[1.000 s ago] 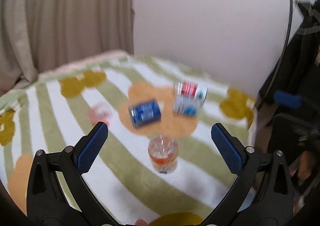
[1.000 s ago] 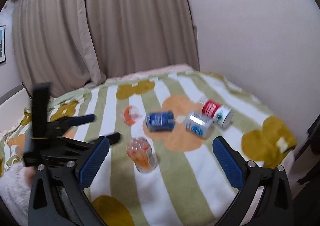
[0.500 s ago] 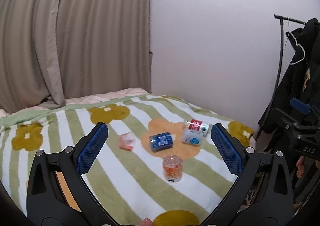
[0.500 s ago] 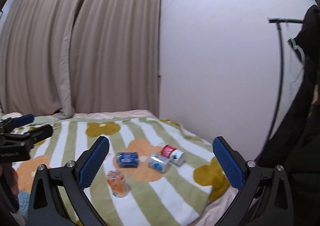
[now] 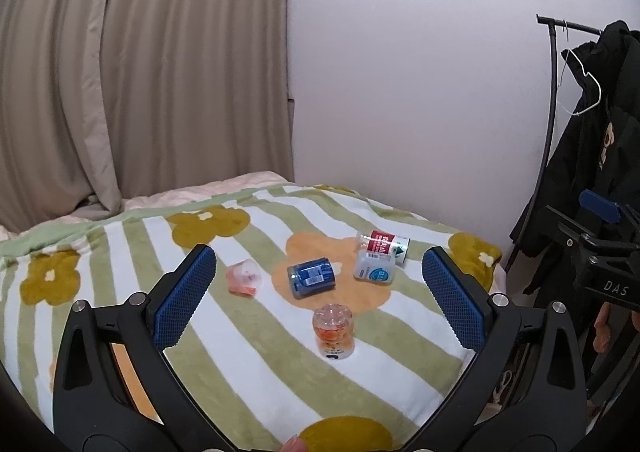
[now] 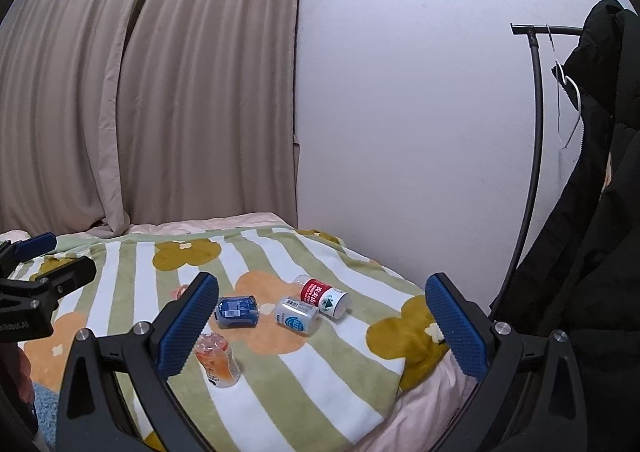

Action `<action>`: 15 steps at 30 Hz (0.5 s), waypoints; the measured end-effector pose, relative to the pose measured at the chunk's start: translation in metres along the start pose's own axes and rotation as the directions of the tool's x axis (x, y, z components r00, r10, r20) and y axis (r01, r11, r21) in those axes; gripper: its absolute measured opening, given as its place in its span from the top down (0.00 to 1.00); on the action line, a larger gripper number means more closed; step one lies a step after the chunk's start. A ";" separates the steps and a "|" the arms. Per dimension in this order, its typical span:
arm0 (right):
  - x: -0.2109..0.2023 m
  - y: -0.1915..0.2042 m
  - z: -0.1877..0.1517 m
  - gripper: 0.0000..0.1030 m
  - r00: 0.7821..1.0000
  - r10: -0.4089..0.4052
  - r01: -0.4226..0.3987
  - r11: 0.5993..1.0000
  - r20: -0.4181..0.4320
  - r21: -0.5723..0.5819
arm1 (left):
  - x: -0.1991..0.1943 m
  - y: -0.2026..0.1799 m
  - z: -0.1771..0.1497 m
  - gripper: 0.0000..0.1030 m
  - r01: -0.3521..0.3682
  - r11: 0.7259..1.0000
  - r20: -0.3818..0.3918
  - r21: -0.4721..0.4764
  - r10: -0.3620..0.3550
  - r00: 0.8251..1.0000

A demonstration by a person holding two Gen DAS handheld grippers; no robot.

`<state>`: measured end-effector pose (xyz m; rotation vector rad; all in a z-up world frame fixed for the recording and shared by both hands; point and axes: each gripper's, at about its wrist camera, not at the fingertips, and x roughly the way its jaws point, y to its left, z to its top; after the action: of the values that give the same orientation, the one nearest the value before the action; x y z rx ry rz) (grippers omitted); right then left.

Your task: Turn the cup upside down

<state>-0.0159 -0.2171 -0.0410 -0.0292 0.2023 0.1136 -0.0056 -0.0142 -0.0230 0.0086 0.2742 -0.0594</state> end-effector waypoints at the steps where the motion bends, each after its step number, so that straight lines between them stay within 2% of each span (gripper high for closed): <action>1: 0.000 0.000 0.000 0.00 1.000 -0.001 0.001 1.000 -0.001 0.001 | 0.000 0.000 0.000 0.00 0.003 1.000 0.001 -0.003 -0.003 1.000; 15: 0.000 0.000 0.000 0.00 1.000 -0.009 0.009 1.000 0.002 0.003 | -0.003 -0.001 0.000 0.00 -0.005 1.000 0.019 0.007 0.005 1.000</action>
<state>-0.0160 -0.2176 -0.0413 -0.0268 0.2002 0.1042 -0.0082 -0.0155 -0.0222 0.0155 0.2548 -0.0558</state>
